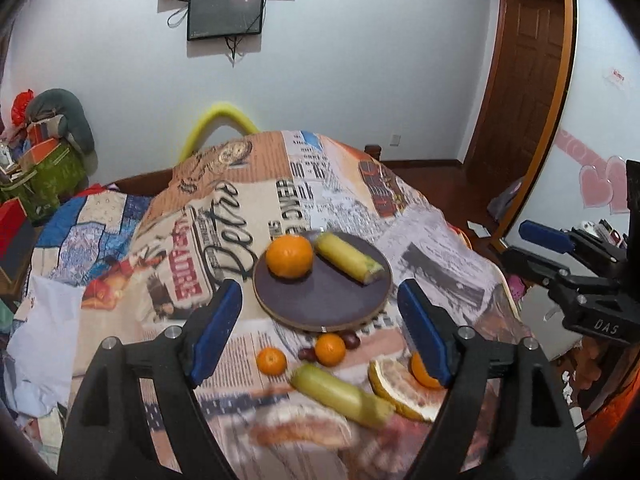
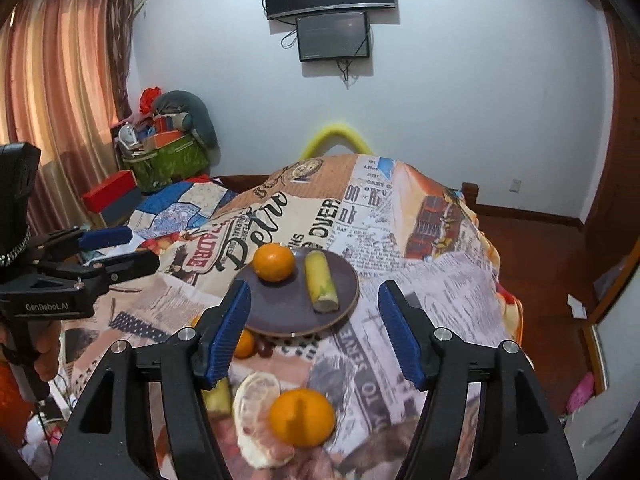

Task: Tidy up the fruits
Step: 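Open both grippers and lift away from the plate, then grasp the pomelo segment with the left gripper while the right grasps the large orange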

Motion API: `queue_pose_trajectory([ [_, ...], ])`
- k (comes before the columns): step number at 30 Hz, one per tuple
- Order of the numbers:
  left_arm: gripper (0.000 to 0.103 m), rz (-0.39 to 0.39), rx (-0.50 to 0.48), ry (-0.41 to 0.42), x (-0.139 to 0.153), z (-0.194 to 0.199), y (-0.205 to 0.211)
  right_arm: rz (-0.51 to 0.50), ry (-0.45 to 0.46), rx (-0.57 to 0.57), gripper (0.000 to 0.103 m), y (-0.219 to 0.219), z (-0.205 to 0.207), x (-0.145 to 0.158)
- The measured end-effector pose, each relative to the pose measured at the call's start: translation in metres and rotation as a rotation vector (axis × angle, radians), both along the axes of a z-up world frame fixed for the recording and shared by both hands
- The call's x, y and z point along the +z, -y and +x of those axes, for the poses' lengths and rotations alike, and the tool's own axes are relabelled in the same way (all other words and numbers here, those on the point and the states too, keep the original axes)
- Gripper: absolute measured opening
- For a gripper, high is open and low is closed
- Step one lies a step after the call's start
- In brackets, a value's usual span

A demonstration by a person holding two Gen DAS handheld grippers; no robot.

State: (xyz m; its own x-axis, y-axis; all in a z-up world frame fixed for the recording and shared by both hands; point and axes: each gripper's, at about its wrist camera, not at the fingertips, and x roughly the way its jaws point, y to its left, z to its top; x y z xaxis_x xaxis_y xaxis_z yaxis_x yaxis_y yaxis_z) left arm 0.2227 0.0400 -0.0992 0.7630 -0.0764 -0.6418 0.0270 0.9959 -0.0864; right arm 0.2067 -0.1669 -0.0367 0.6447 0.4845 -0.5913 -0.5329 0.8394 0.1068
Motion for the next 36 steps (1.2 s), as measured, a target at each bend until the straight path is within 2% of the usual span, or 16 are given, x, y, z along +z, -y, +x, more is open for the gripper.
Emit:
queue_pose_trajectory([
  [8,0.080,-0.047,-0.001,-0.080,-0.032,-0.023,0.009,-0.033,-0.008,-0.044,0.066,0.014,-0.026,-0.019],
  [13,0.080,-0.017,-0.004,-0.147,-0.062,-0.029,0.014,-0.031,-0.051,-0.049,0.067,0.022,-0.032,-0.036],
  [19,0.080,-0.018,0.010,-0.260,-0.101,-0.032,0.000,-0.046,-0.104,-0.044,0.067,0.024,-0.039,-0.057],
  [24,0.080,-0.002,0.037,-0.319,-0.128,-0.032,-0.020,-0.076,-0.143,-0.035,0.067,0.023,-0.040,-0.075],
  [28,0.080,-0.032,0.043,-0.324,-0.136,-0.025,-0.031,-0.112,-0.155,-0.041,0.067,0.021,-0.036,-0.087],
  [33,0.080,-0.022,-0.008,-0.332,-0.144,-0.013,-0.026,-0.128,-0.174,-0.041,0.067,0.018,-0.033,-0.097],
  [36,0.077,-0.034,-0.021,-0.347,-0.143,-0.017,-0.026,-0.138,-0.181,-0.043,0.067,0.017,-0.032,-0.100],
])
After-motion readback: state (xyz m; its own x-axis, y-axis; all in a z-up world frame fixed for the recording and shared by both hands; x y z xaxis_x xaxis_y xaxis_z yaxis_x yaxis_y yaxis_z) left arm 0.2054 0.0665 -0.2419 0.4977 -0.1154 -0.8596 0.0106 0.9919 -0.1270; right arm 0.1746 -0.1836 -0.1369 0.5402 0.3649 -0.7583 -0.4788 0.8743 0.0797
